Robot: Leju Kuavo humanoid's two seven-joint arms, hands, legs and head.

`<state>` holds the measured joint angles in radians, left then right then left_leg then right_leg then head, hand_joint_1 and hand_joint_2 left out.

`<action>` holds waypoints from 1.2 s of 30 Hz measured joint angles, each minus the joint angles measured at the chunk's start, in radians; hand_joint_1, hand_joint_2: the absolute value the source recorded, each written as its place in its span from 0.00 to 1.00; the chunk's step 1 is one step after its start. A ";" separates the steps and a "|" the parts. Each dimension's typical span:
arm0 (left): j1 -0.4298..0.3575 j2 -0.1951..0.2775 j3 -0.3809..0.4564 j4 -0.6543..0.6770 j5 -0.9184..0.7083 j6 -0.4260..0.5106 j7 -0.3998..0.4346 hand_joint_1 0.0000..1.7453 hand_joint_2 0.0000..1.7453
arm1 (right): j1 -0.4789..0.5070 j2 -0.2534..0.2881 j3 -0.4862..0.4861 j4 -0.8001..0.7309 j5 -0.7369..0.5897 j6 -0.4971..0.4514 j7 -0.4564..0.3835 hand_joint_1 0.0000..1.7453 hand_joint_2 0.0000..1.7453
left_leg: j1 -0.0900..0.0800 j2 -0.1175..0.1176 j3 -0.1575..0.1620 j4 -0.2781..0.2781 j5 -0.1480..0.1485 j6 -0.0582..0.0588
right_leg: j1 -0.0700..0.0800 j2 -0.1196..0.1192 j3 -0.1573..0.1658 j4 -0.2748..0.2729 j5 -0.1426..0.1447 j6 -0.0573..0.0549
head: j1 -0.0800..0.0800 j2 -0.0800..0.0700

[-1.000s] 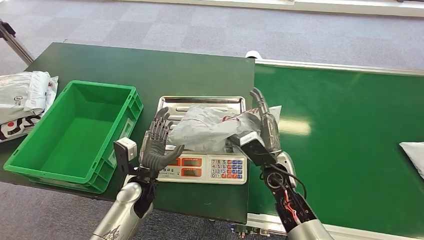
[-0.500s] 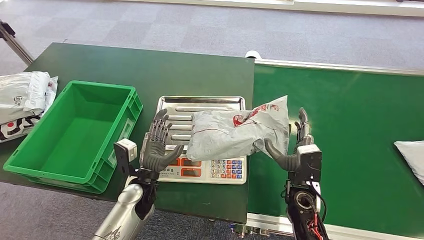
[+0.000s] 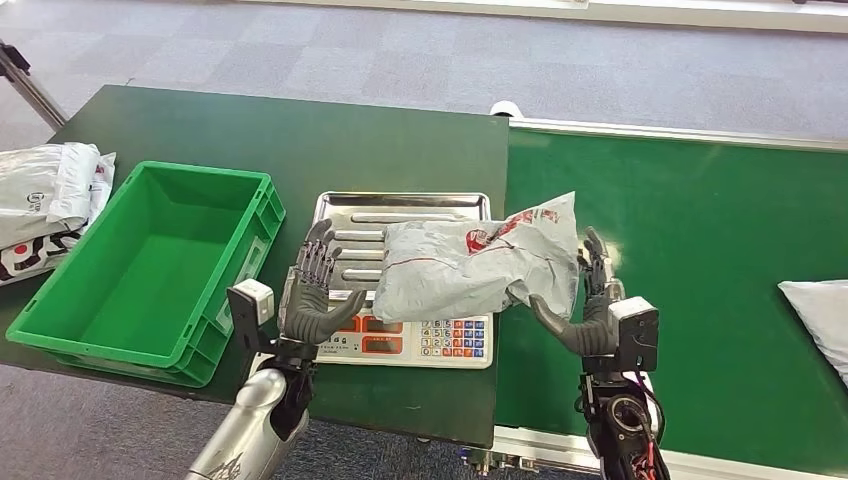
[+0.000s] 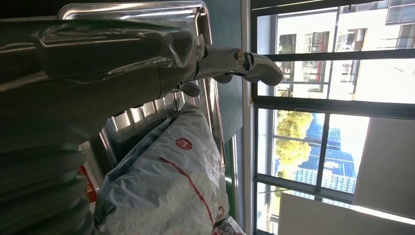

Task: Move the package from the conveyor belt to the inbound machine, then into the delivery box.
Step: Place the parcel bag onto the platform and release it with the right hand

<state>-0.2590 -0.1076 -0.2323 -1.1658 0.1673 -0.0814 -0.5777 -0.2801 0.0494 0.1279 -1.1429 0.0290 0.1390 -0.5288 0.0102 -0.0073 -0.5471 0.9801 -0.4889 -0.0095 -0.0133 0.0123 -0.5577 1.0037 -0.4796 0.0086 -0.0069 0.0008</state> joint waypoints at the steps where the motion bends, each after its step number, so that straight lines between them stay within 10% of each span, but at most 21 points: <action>1: 0.000 0.000 0.000 0.000 0.000 0.000 -0.001 0.00 1.00 | 0.005 -0.003 0.001 0.003 -0.030 0.049 -0.004 0.00 1.00 | 0.000 0.000 0.000 0.000 0.000 0.000 | 0.000 0.000 0.000 0.000 0.000 0.000 | 0.000 0.000; 16: 0.031 0.003 0.000 -0.024 -0.049 0.016 -0.006 0.00 1.00 | 0.032 -0.039 0.019 0.011 -0.257 0.415 -0.025 0.00 1.00 | 0.000 -0.001 0.000 0.000 0.000 0.000 | 0.000 0.000 0.000 0.000 0.000 0.000 | 0.000 0.000; 36: 0.080 -0.003 -0.012 -0.200 -0.183 0.089 -0.058 0.00 1.00 | 0.244 -0.024 -0.132 -0.264 -0.111 0.138 0.016 0.00 1.00 | 0.000 -0.002 -0.002 0.000 -0.001 0.000 | 0.000 -0.002 -0.001 0.000 -0.001 0.000 | 0.000 0.000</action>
<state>-0.1794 -0.1109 -0.2442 -1.3656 -0.0153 0.0071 -0.6362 -0.0363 0.0257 -0.0039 -1.4070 -0.0819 0.2769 -0.5128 0.0101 -0.0093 -0.5487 0.9800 -0.4895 -0.0094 -0.0134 0.0107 -0.5586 1.0035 -0.4802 0.0089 -0.0068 0.0008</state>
